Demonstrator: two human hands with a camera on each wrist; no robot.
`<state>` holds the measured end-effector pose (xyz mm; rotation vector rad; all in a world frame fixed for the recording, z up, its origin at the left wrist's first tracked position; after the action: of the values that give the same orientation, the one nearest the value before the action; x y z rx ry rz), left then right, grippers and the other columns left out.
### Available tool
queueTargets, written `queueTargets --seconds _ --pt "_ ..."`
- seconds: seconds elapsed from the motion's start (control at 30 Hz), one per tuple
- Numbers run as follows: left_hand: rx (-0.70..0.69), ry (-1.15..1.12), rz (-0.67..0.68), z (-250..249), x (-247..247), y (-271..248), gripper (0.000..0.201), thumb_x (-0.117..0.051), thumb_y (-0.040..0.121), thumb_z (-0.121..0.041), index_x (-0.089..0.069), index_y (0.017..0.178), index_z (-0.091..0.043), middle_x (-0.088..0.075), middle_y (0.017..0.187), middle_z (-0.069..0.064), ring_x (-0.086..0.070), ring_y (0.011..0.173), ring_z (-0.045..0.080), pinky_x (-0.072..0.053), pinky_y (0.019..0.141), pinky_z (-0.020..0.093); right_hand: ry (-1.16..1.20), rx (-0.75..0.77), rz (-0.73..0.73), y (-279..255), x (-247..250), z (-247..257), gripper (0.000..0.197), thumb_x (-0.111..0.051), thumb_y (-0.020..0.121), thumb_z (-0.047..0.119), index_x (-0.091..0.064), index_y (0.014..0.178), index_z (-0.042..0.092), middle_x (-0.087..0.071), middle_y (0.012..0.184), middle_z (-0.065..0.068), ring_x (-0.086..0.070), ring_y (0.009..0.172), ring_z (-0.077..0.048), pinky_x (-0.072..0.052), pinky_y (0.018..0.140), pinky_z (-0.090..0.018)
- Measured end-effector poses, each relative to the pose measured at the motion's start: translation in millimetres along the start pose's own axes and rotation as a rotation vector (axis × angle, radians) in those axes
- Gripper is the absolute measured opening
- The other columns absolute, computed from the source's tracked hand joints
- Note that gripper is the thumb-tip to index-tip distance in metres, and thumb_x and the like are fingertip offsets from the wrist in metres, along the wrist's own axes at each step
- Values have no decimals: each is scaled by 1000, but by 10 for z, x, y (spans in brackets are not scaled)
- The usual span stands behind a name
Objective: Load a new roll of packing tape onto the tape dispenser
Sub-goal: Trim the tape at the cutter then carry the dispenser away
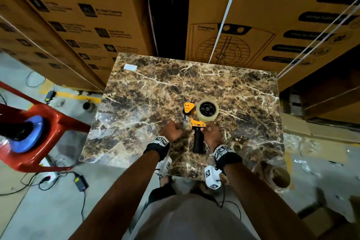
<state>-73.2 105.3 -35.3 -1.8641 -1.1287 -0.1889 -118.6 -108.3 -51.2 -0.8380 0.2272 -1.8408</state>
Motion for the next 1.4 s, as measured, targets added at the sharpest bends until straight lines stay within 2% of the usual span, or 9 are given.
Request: queueTargets --seconds 0.13,0.3,0.5,0.57,0.7,0.83,1.07,1.2,1.4 --pt "-37 -106 197 -60 -406 -37 29 -59 78 -18 -78 100 -10 -76 109 12 -68 105 29 -53 91 35 -57 94 -10 -33 51 37 25 -75 84 -1 -74 76 23 -72 82 -5 -68 80 -23 -57 78 -43" --pt "-21 -218 223 68 -757 292 31 -67 53 -35 -77 81 -24 -78 95 4 -71 99 28 -57 90 45 -138 154 90 -170 9 83 27 -65 91 0 -78 114 6 -77 95 -6 -66 80 -12 -51 66 -13" --pt "-22 -199 133 -89 -734 134 40 -79 67 -33 -77 106 -23 -76 107 3 -70 103 25 -56 95 43 20 120 117 -232 12 47 30 -63 89 -13 -71 112 6 -77 96 -22 -72 68 4 -58 63 -16" --pt "0 -196 88 -268 -607 -53 36 -79 76 -22 -74 111 -18 -74 112 8 -68 108 29 -55 92 37 36 139 103 -225 33 47 27 -62 89 -13 -72 108 3 -77 96 -19 -75 77 -11 -63 74 -29" --pt "51 -57 -37 -414 -367 -196 37 -71 83 -18 -63 118 -6 -68 117 17 -65 108 37 -51 83 36 -22 221 22 -258 152 194 22 -64 84 -12 -74 95 5 -76 89 -11 -73 87 -23 -56 77 -19" --pt "50 43 -152 -444 -63 -332 25 -64 83 -37 -63 95 -14 -70 102 13 -66 94 35 -49 75 35 -20 276 -148 -186 323 237 33 -73 78 -4 -59 83 26 -67 83 -3 -68 83 -27 -59 80 -46" --pt "-44 -307 -130 -465 191 -361 17 -70 86 -30 -74 92 -15 -71 86 -1 -65 86 19 -44 72 31 149 374 -249 -421 617 702 19 -60 101 22 -50 105 7 -54 110 -12 -54 84 -13 -49 76 -34" --pt "-22 -464 -16 -520 201 -404 10 -69 88 -13 -74 95 -8 -63 68 1 -53 60 17 -37 52 23 147 321 -164 -399 602 785 21 -58 99 40 -57 115 26 -61 120 -5 -62 106 -29 -55 93 -54" --pt "-69 -771 361 -837 168 -647 20 -57 96 -13 -61 77 -13 -48 61 1 -39 46 15 -34 44 25 184 525 -13 -582 653 1412 37 -67 96 23 -62 132 29 -59 132 6 -61 113 -16 -56 93 -43"
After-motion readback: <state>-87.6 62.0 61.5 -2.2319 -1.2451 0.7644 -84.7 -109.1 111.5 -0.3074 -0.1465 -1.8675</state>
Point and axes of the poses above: each hand's wrist, its own y-axis towards the middle knuckle, its own x-axis out of the back of the hand, z = x × y, the point moved 9 cm from there along y, towards the middle knuckle
